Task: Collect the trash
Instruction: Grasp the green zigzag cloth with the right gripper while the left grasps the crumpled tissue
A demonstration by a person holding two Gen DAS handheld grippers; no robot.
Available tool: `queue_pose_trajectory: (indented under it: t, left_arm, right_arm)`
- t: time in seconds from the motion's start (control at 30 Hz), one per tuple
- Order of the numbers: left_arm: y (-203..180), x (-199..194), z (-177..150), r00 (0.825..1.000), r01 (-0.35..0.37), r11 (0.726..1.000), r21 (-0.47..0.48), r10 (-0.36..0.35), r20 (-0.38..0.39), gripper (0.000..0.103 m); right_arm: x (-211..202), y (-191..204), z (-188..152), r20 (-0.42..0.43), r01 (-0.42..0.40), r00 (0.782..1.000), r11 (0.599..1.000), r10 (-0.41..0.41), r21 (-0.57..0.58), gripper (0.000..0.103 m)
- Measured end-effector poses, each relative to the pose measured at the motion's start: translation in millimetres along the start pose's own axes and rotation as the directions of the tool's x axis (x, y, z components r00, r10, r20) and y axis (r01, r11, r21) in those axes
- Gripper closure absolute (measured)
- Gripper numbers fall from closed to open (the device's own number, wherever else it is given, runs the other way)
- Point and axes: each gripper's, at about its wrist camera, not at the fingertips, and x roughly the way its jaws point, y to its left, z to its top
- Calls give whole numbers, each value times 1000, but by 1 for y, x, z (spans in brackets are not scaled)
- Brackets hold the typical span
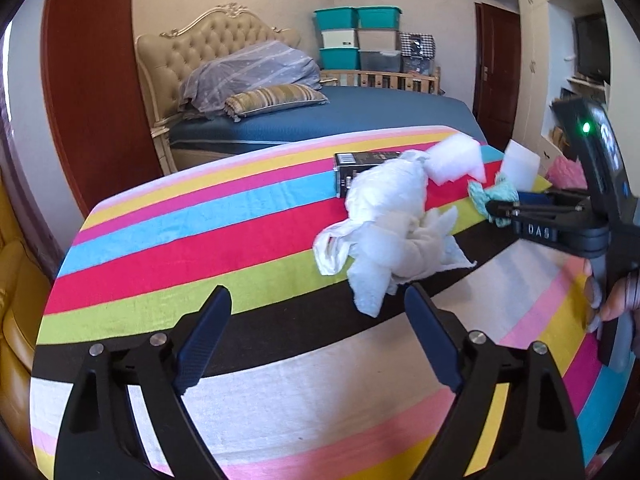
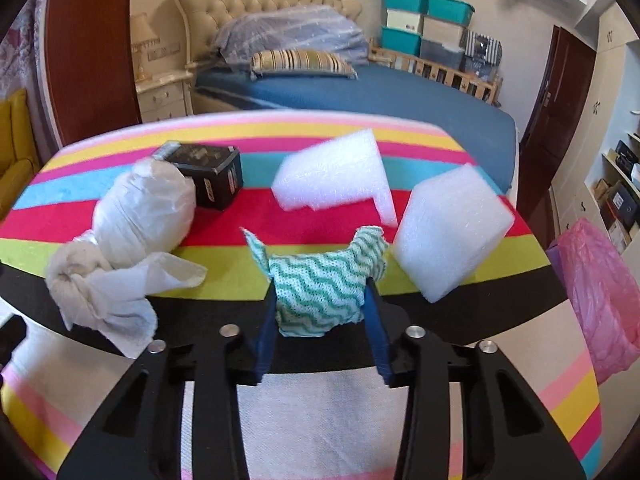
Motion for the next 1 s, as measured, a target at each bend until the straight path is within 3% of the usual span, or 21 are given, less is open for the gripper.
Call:
queue_pose_trajectory:
  t: [0.2, 0.4, 0.53, 0.63, 0.77, 1.0]
  left_arm:
    - [-14, 17, 7, 995, 78, 997, -1, -78, -60, 18]
    - [-35, 38, 20, 994, 75, 997, 34, -72, -79, 19]
    - [-40, 59, 29, 990, 79, 996, 46, -73, -120, 31]
    - [-44, 67, 29, 982, 119, 991, 56, -109, -155, 49]
    - [-50, 61, 26, 984, 132, 988, 82, -121, -129, 62]
    - [-59, 39, 23, 998, 66, 990, 128, -64, -14, 64]
  right_arm:
    - [-17, -4, 0, 86, 6, 996, 1000, -8, 18, 69]
    - [-20, -13, 1, 102, -26, 995, 998, 19, 65, 68]
    - [-20, -10, 2, 107, -27, 994, 998, 21, 58, 68]
    - [-21, -9, 1, 109, -26, 994, 998, 20, 53, 68]
    - [-21, -9, 1, 111, -25, 994, 998, 19, 53, 68]
    - [-23, -5, 0, 120, -15, 993, 999, 10, 38, 68]
